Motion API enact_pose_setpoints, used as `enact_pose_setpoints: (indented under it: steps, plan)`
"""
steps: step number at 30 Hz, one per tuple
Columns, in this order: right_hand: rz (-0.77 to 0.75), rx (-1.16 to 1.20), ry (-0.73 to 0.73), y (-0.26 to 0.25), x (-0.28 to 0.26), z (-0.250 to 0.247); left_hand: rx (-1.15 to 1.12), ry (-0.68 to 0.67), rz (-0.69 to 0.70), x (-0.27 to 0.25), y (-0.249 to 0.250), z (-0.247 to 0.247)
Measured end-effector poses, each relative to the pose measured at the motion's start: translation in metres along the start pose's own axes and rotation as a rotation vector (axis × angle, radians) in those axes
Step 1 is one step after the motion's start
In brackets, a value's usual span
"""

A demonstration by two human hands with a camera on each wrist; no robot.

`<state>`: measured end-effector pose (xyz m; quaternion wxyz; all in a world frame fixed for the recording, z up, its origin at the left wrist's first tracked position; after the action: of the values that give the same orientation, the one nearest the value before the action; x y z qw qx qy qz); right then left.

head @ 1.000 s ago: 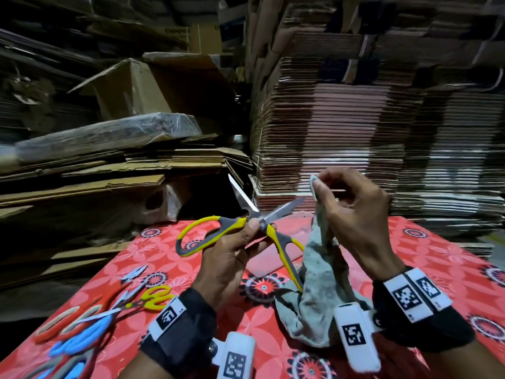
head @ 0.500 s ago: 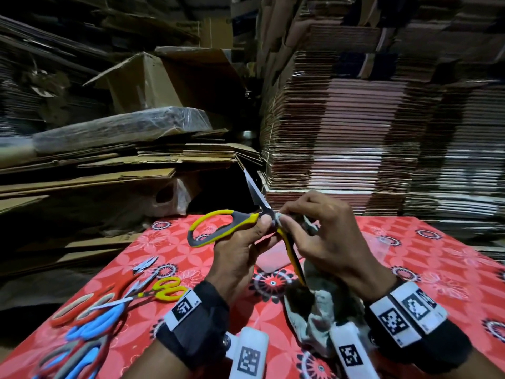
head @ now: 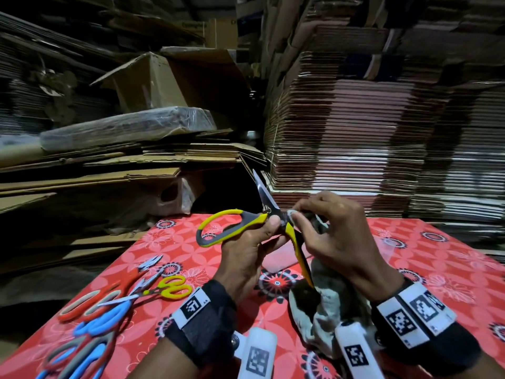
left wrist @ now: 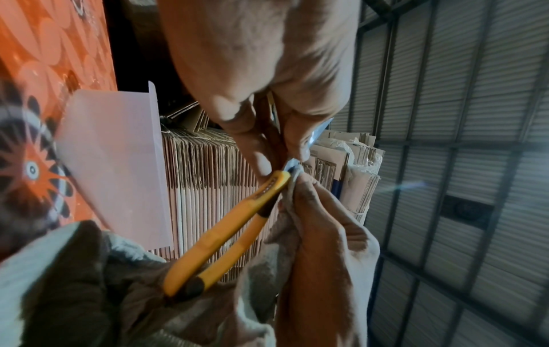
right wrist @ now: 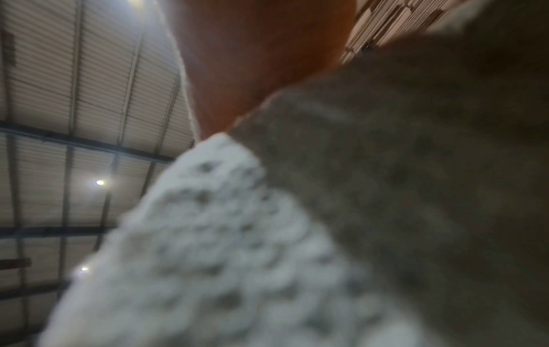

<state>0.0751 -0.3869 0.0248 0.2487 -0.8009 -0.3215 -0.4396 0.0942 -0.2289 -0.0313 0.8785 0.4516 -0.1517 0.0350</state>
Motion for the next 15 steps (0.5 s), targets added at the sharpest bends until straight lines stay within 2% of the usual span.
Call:
enact_pose_setpoints:
  steps: [3,7,12,15]
  plan:
    - [0.051,-0.05,0.039,0.003,0.0,-0.003,0.043,-0.009,0.042,0.0,0.0,-0.002]
    - [0.005,0.027,-0.04,-0.005,-0.002,0.009,0.059,-0.031,0.069,0.0,0.0,-0.003]
    - [0.109,-0.062,0.089,0.013,0.001,-0.01,0.136,-0.054,0.111,-0.002,-0.002,0.0]
    - [0.076,-0.048,0.046,0.01,-0.002,-0.008,0.101,-0.028,0.122,-0.002,-0.002,0.001]
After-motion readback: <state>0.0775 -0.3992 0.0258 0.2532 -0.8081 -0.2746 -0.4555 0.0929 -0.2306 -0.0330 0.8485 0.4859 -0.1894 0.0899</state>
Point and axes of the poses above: each hand's wrist, its own x-axis towards the middle knuckle, its own z-axis out of the palm, y = z × x, the point moved 4 cm from there along x, towards the middle knuckle, and after that the axes turned 8 degrees about -y, right-handed, at the moved point
